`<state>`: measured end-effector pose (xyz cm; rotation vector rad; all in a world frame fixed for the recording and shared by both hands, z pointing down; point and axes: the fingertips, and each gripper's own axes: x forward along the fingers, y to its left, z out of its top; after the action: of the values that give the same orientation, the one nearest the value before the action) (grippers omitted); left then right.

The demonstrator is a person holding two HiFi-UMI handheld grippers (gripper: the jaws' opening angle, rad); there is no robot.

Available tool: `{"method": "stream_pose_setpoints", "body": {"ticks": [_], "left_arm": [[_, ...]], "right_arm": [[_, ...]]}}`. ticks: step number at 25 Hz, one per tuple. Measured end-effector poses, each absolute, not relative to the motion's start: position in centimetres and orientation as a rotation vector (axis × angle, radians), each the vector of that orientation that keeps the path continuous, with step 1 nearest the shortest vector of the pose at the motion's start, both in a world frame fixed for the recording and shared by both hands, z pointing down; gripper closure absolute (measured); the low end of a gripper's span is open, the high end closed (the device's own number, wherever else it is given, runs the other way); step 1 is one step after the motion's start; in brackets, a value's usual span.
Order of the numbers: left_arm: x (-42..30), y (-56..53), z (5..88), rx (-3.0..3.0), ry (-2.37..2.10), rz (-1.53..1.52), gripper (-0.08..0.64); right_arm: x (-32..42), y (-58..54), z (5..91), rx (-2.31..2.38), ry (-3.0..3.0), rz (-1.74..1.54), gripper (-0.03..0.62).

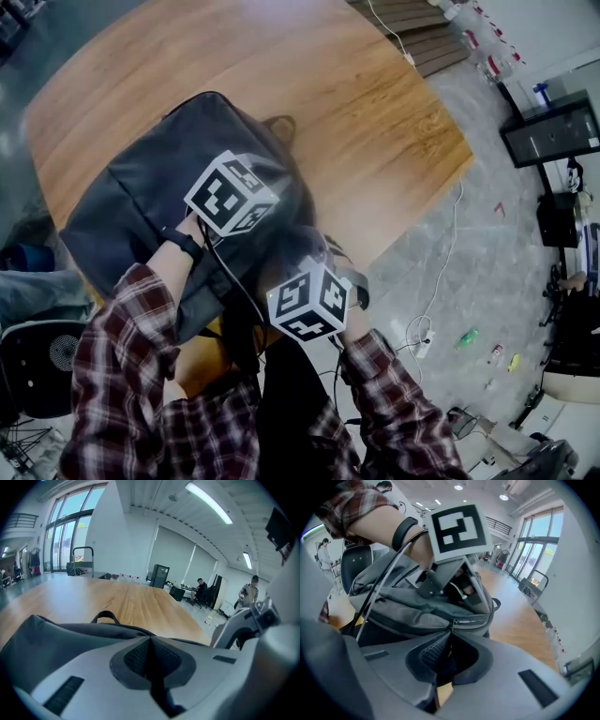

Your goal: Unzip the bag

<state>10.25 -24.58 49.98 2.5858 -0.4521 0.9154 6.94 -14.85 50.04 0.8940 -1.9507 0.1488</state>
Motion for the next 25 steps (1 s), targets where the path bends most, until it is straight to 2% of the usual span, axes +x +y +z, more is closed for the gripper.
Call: {"method": "stream_pose_setpoints", "body": {"ticks": [10,17,21,25], "left_arm": [[10.4,-25.2,50.2,2.542,-0.493,0.882,0.555],[9.5,-24.9,48.5,2.494,-0.653,0.835,0.554],[7.8,-23.3,44.2,2.527,-0.783,0.718,0.554],[5.4,-20.4,38.2,2.535,-0.95,0.515,0.555]], "right_arm": [[4.5,-13.0,50.3,0.742,-1.972,0.056,0.581],[6.3,-12.9,48.4,0.95,-2.142,0.377,0.58],[8.3,-12.6,44.1,1.106,-2.269,0.621,0.58],[8.5,-13.0,38.7,1.199,-2.403,0.702,0.581]]}}
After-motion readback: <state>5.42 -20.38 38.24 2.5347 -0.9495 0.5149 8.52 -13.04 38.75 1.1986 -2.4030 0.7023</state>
